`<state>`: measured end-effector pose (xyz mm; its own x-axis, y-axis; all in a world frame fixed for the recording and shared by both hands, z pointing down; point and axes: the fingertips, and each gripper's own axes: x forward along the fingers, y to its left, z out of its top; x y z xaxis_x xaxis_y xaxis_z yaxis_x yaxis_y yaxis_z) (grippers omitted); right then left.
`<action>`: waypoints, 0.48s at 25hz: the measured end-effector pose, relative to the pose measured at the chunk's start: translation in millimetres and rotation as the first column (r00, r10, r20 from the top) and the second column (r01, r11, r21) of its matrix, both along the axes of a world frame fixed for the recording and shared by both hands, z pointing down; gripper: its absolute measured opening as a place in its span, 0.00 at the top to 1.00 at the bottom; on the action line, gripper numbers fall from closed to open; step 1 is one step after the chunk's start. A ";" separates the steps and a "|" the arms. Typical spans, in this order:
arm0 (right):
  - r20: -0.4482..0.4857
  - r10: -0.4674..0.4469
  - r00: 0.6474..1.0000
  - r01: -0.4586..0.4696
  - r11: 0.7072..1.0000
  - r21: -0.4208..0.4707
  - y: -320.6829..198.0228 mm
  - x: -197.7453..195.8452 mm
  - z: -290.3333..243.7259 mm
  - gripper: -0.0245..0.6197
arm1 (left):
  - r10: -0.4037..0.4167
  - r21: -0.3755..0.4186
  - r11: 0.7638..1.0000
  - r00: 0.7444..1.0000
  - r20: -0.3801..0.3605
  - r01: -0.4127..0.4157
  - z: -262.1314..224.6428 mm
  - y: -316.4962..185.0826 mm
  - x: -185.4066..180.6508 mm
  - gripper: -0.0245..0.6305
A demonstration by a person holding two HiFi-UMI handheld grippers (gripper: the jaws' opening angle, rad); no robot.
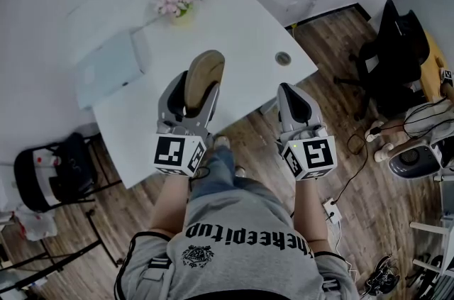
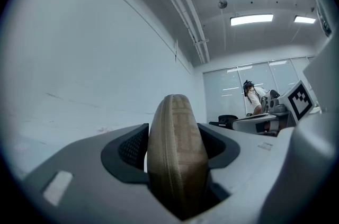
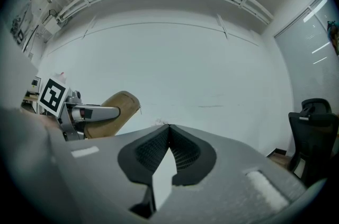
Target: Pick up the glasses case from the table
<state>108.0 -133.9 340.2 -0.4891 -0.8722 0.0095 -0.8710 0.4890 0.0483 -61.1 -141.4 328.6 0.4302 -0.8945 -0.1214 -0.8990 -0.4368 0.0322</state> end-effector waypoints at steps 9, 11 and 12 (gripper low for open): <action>-0.002 -0.001 1.000 0.001 1.000 0.014 3.7 -2.7 -5.2 0.96 | 0.006 0.003 1.000 1.000 -0.005 -0.006 -2.9 2.9 -0.4 0.52; -0.001 0.000 1.000 0.000 1.000 0.019 4.0 -4.0 -5.6 0.96 | 0.004 0.002 1.000 1.000 -0.007 -0.004 -2.7 3.4 -1.7 0.52; -0.001 0.000 1.000 0.000 1.000 0.020 4.1 -4.6 -5.8 0.96 | 0.003 0.003 1.000 1.000 -0.008 -0.003 -2.2 3.5 -2.4 0.52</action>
